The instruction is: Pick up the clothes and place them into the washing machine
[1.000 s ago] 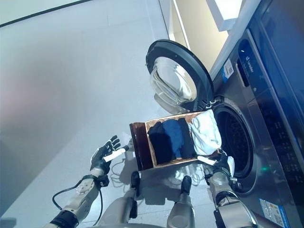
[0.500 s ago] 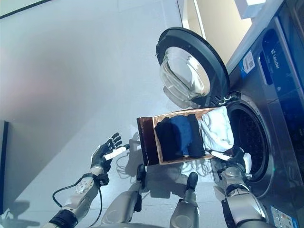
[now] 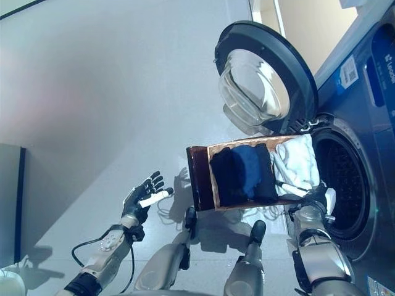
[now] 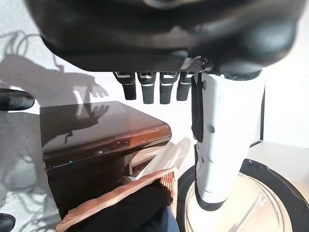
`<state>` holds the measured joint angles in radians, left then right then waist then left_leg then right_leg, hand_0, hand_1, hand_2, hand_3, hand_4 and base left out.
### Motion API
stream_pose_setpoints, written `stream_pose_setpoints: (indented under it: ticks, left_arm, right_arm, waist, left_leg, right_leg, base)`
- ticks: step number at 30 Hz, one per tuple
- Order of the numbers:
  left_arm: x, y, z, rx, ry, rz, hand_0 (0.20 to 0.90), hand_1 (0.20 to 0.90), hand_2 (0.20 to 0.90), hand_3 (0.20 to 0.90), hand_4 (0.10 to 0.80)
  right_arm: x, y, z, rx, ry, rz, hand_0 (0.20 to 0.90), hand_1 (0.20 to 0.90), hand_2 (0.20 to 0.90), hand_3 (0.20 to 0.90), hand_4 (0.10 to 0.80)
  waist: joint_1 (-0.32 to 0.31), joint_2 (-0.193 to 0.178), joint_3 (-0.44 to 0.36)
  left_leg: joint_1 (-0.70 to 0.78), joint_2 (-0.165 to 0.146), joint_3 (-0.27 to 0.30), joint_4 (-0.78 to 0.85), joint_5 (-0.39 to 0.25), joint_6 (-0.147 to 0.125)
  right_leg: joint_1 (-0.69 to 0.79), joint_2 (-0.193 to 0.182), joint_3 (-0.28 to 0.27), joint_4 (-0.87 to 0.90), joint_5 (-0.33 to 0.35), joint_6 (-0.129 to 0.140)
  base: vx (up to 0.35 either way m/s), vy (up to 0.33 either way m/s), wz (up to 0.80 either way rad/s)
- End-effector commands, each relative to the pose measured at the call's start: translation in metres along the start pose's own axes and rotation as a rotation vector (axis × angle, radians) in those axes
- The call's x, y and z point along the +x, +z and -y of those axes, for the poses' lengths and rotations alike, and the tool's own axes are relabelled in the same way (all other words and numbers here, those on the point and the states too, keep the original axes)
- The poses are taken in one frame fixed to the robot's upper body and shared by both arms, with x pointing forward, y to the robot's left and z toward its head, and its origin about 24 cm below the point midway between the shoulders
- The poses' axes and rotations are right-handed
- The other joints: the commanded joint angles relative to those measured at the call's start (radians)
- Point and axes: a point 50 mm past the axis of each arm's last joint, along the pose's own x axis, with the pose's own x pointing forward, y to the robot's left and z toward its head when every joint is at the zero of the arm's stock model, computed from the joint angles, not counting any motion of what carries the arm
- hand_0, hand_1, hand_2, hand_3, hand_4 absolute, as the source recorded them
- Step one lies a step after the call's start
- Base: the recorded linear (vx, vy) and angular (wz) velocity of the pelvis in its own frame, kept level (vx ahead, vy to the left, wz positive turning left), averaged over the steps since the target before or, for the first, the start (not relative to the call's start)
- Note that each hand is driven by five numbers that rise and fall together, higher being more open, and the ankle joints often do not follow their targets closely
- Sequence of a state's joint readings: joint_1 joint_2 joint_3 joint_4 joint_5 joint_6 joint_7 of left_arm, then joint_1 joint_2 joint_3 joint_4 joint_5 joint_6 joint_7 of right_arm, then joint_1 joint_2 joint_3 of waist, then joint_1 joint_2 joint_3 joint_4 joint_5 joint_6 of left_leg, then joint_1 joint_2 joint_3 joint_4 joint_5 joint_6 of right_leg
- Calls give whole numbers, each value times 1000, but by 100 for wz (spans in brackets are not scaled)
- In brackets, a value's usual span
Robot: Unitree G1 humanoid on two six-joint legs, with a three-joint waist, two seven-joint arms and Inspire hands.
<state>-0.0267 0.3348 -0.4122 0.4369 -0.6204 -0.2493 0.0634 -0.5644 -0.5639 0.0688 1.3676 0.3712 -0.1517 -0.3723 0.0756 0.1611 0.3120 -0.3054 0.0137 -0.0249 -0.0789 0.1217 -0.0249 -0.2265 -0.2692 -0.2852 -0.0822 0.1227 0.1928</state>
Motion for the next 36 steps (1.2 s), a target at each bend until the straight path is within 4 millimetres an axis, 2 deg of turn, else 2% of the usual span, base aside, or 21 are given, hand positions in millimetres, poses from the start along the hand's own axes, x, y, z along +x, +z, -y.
stream_pose_setpoints:
  ticks: [1,3,6,7,13,16,19,30,31,32,33,34,36]
  left_arm:
    - [1,37,0,11,-53,190,900,900,900,900,800]
    - [0,36,0,12,-59,185,900,900,900,900,800]
    - [0,35,1,13,-64,178,900,900,900,900,800]
    - [0,34,2,13,-68,176,900,900,900,900,800]
    - [0,36,4,9,-80,182,900,900,900,900,800]
    - [1,36,6,6,-84,182,900,900,900,900,800]
    - [1,35,6,3,-86,182,900,900,900,900,800]
    - [2,46,12,-1,-135,221,900,900,900,900,800]
    - [1,46,13,2,-142,221,900,900,900,900,800]
    - [1,46,13,2,-142,222,900,900,900,900,800]
    - [1,46,15,0,-148,224,900,900,900,900,800]
    - [1,47,15,2,-153,227,900,900,900,900,800]
    - [1,50,18,2,-171,238,900,900,900,900,800]
  right_arm:
    - [14,47,36,103,-129,115,900,900,900,900,800]
    - [15,59,39,178,-130,143,900,900,900,900,800]
    - [15,65,36,177,-121,164,900,900,900,900,800]
    - [13,72,30,178,-102,189,900,900,900,900,800]
    - [9,84,13,249,-53,207,900,900,900,900,800]
    - [2,93,-10,312,36,241,900,900,900,900,800]
    - [-2,93,-22,302,85,244,900,900,900,900,800]
    - [6,92,-5,119,62,242,900,900,900,900,800]
    - [7,93,-2,59,60,255,554,554,554,554,553]
    - [7,93,-2,58,59,256,444,444,444,444,475]
    - [7,91,0,36,54,252,274,274,274,274,353]
    - [8,91,2,3,45,253,200,200,200,200,300]
    - [10,90,7,-47,27,247,200,200,200,200,300]
  waist:
    - [34,-20,-9]
    - [40,-15,-10]
    - [39,-16,-9]
    - [39,-15,-5]
    - [49,-7,-3]
    - [48,-4,5]
    - [51,-1,10]
    - [67,29,17]
    - [67,30,20]
    - [67,30,19]
    - [66,31,19]
    - [69,31,19]
    - [70,32,18]
  left_leg:
    - [32,40,15,3,-20,-81]
    - [23,40,15,1,-17,-81]
    - [17,40,15,2,-15,-82]
    - [11,41,15,3,-15,-82]
    - [-12,38,17,2,-13,-83]
    - [-21,38,22,2,-13,-81]
    - [-29,38,23,4,-13,-81]
    - [-88,23,20,10,-1,-76]
    - [-95,20,21,8,2,-78]
    - [-96,20,21,8,2,-78]
    - [-98,19,21,7,3,-78]
    - [-102,19,20,6,5,-79]
    - [-109,18,18,1,8,-82]
  right_leg:
    - [-82,-102,71,85,91,53]
    - [-93,-101,74,86,92,53]
    - [-100,-101,74,90,91,52]
    - [-110,-99,78,93,92,52]
    - [-143,-103,82,100,96,53]
    - [-164,-99,91,107,98,51]
    - [-176,-99,95,113,96,50]
    - [-260,-115,123,139,98,49]
    - [-270,-116,126,139,101,50]
    - [-271,-116,126,139,101,50]
    - [-275,-117,127,138,102,49]
    - [-277,-117,126,137,103,50]
    - [-278,-118,124,127,109,52]
  base:
    - [0,0,0]
    - [0,0,0]
    - [-9,1,1]
    - [-24,3,6]
    - [-21,12,1]
    - [-4,2,-1]
    - [-5,1,-2]
    - [-17,9,-3]
    - [0,0,0]
    - [-13,15,-7]
    - [-9,10,-11]
    - [-19,7,-12]
    - [-14,-2,-2]
